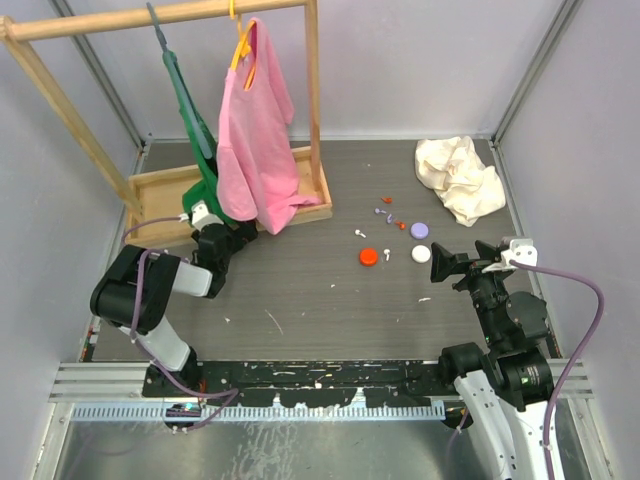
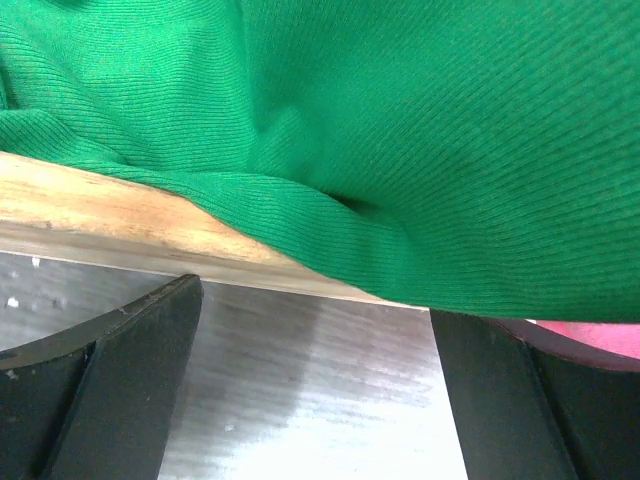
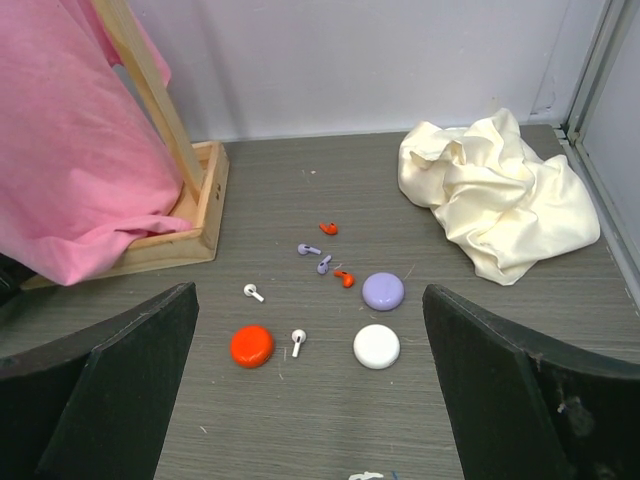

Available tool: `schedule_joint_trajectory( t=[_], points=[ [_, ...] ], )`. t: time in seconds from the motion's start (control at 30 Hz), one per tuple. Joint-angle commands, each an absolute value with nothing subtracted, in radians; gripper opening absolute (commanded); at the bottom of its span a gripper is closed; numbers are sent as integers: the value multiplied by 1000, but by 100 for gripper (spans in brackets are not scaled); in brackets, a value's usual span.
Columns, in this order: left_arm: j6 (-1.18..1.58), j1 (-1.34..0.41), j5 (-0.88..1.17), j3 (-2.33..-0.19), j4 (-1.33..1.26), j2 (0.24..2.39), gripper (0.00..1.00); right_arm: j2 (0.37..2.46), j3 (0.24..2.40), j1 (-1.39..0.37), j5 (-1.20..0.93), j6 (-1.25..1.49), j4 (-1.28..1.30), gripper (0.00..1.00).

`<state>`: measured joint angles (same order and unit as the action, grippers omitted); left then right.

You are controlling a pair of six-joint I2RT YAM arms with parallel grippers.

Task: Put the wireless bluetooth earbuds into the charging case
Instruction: Move the distractor to the corner of the board.

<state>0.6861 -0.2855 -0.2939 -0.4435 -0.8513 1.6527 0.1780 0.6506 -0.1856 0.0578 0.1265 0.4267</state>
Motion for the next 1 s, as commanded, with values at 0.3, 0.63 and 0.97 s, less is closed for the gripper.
schedule_joint_trajectory(
  t=[0.3,0.63,0.97],
  points=[
    [682,-194,-244,-574,-1007,1715,98,200,656,-181,53,119,380,100],
    [717,-183,-226,-507,-835,1547,98,210,657,-181,36,121,379,100],
    [826,-181,-130,-462,-308,1143,98,244,665,-181,13,138,374,100]
  ],
)
